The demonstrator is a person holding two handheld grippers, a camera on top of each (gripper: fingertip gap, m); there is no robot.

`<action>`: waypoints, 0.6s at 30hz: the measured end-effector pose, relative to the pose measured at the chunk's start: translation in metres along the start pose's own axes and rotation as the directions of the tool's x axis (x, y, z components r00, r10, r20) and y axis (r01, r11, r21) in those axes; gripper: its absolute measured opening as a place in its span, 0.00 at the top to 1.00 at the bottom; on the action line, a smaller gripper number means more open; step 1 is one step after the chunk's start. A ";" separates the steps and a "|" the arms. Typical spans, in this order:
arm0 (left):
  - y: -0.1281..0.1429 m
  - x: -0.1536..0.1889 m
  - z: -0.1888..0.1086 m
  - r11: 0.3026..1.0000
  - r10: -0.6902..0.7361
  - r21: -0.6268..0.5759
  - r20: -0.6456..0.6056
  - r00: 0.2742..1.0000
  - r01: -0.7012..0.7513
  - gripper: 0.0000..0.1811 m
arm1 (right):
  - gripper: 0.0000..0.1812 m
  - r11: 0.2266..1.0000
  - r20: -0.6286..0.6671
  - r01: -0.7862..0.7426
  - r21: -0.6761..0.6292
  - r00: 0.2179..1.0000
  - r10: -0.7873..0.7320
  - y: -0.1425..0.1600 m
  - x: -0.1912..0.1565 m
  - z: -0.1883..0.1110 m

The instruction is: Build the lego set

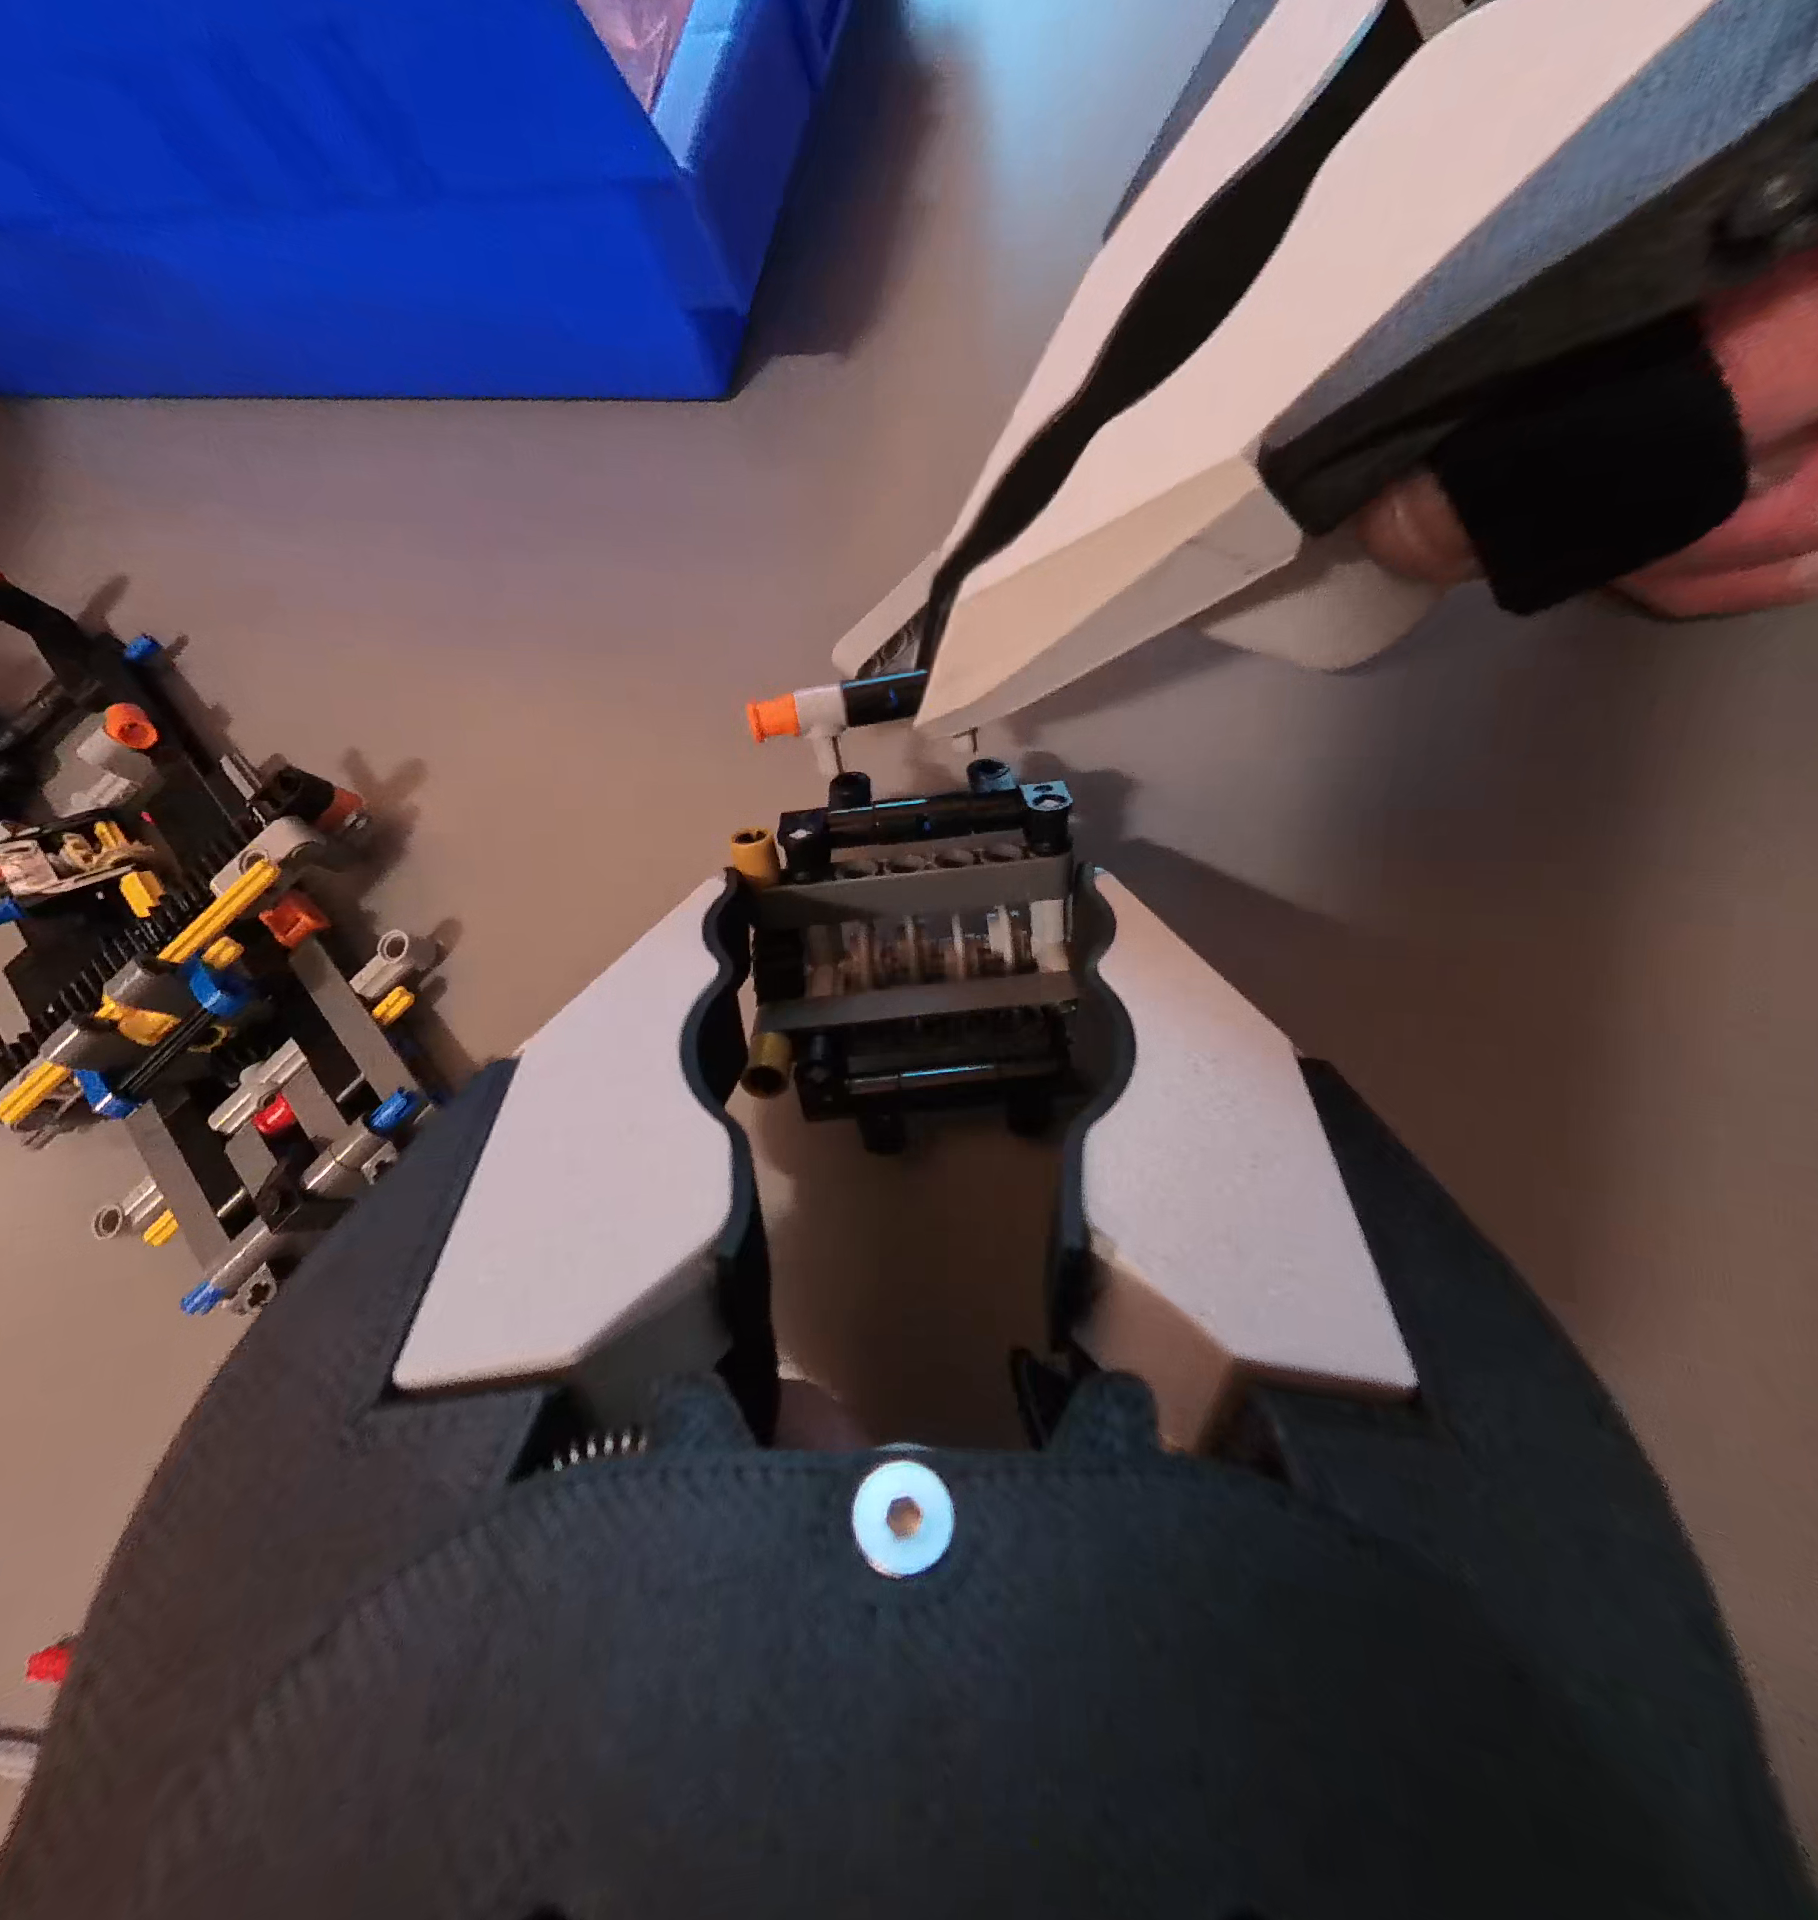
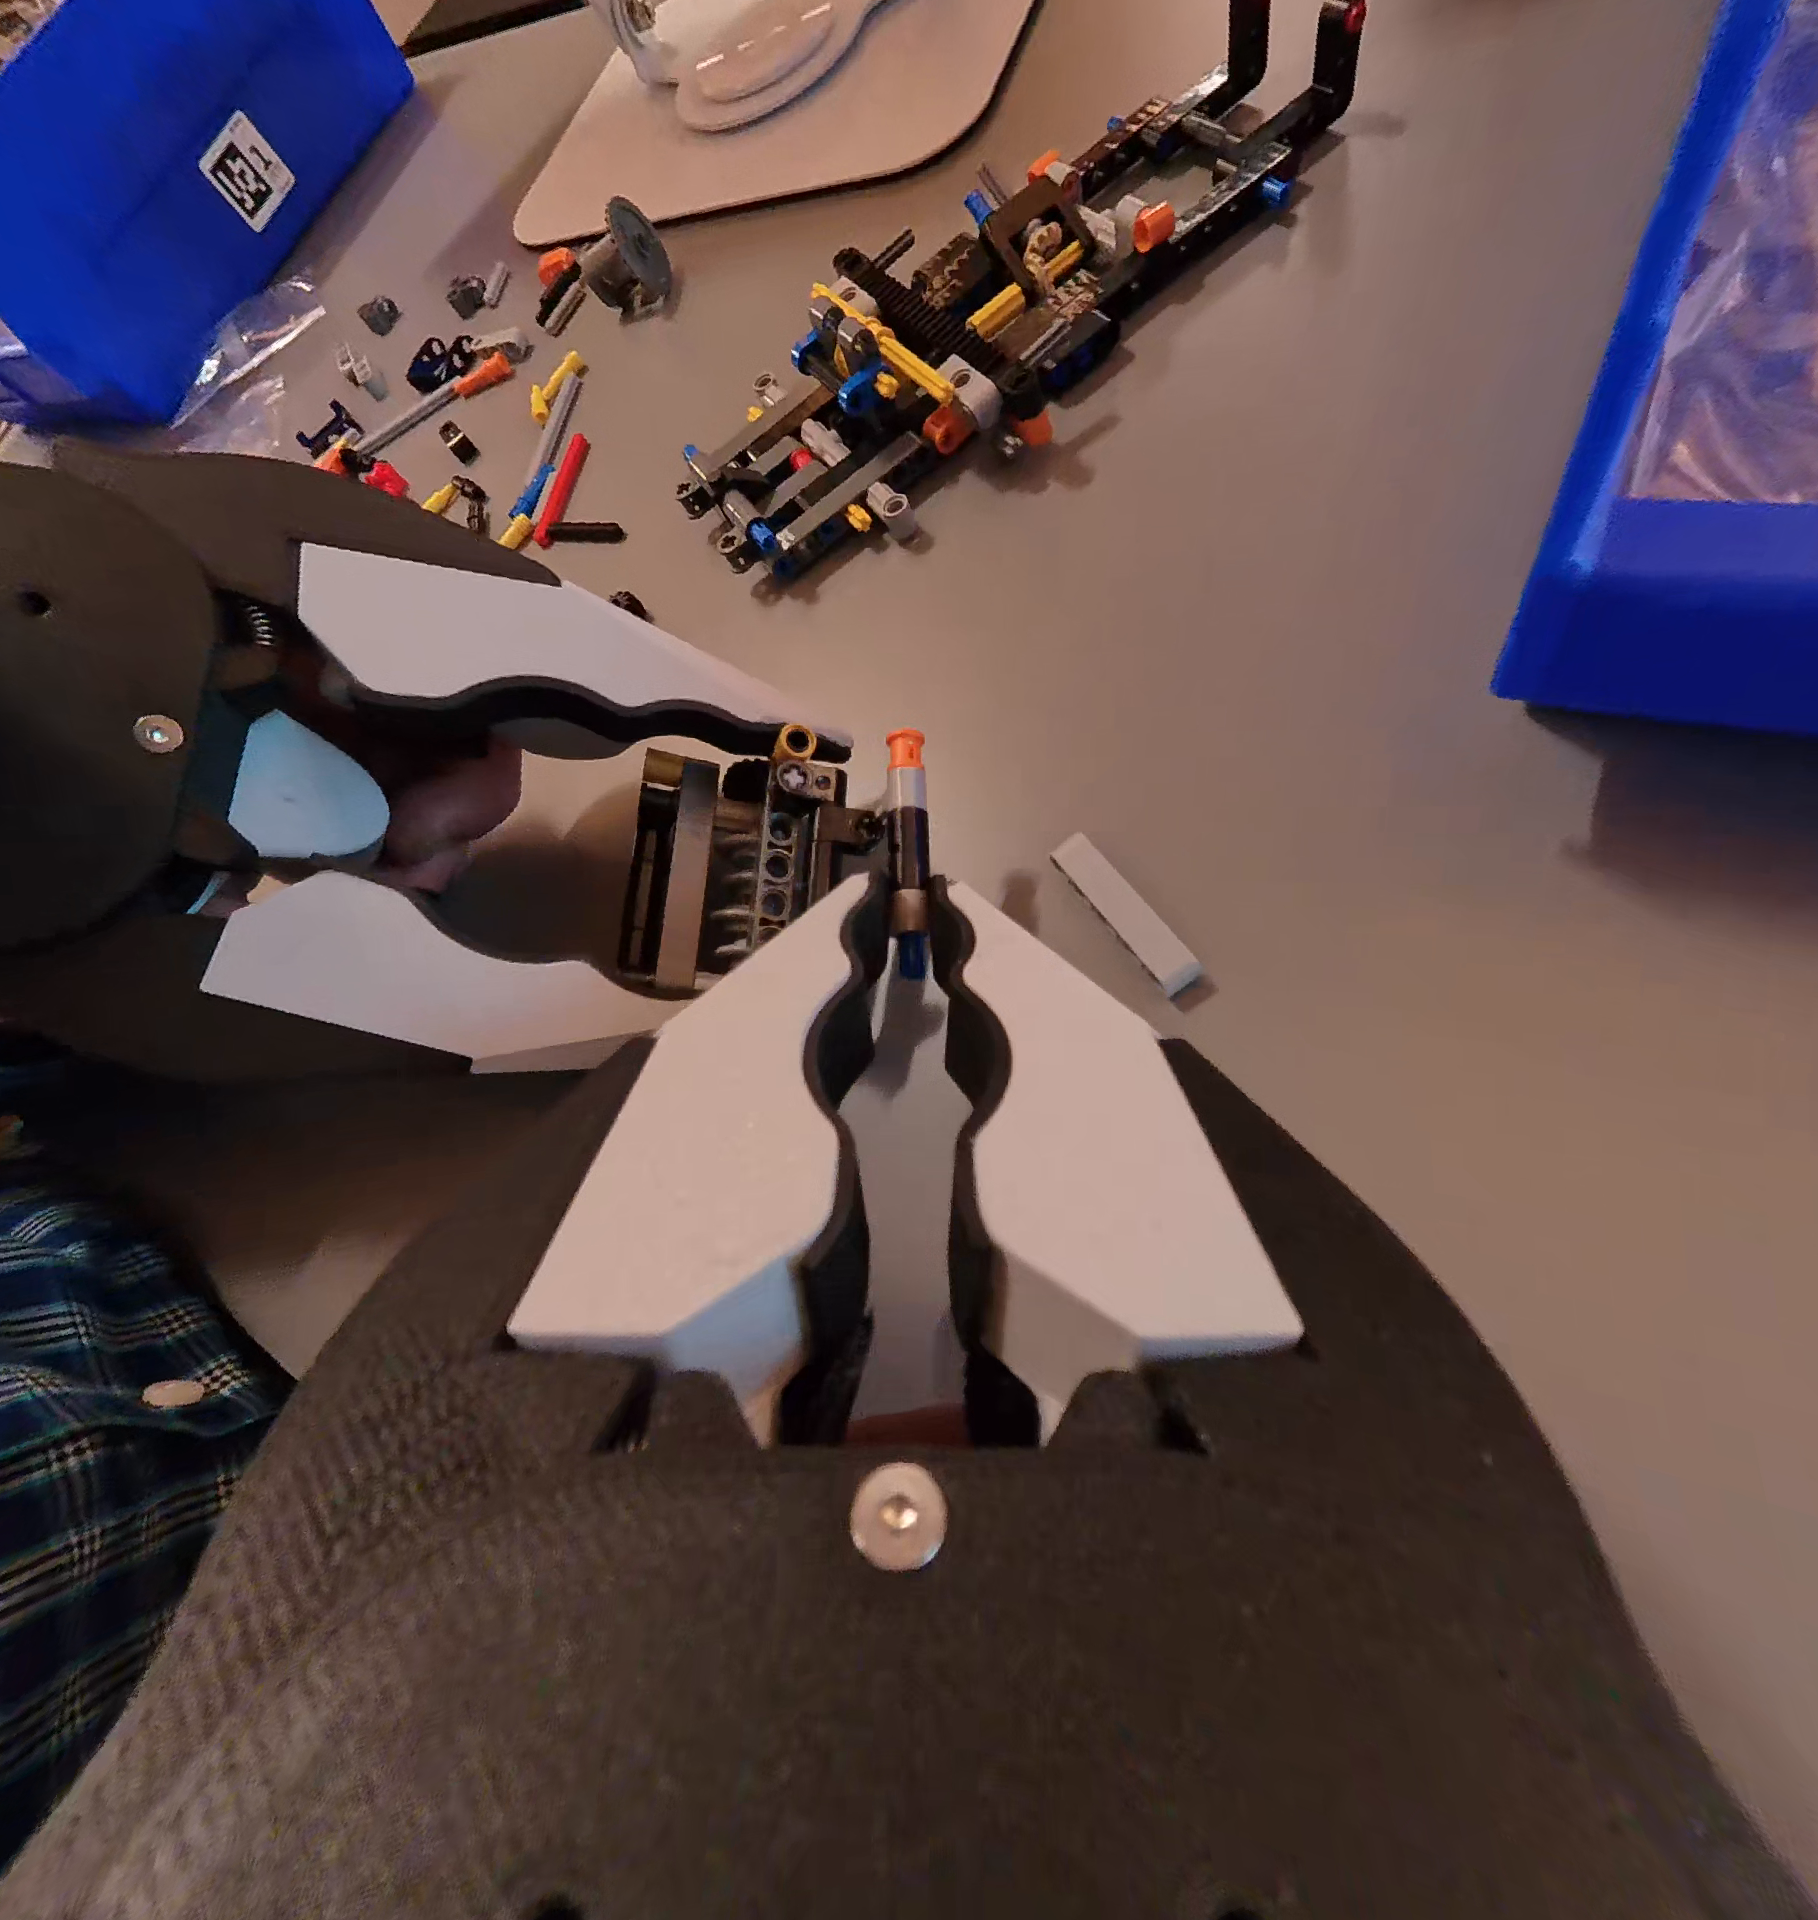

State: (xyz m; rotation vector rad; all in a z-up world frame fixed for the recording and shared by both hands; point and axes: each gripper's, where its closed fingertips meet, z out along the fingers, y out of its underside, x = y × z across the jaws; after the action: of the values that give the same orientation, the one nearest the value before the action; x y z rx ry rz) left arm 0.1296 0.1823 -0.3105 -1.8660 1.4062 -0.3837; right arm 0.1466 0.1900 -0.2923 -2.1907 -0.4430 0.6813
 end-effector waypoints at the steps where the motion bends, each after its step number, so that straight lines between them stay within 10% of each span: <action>1: 0.000 0.000 0.000 1.000 0.004 0.002 0.004 1.000 -0.004 0.67 | 0.98 1.000 -0.002 0.002 0.000 1.000 -0.002 0.000 0.000 0.000; 18: -0.002 0.001 0.001 1.000 0.006 0.004 0.022 1.000 -0.007 0.68 | 0.98 1.000 -0.021 0.008 -0.007 1.000 -0.009 0.003 -0.003 -0.003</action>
State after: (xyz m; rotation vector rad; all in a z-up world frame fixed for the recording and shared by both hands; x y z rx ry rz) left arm 0.1319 0.1818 -0.3098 -1.8567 1.3956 -0.3613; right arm 0.1467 0.1849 -0.2924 -2.1992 -0.4443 0.6527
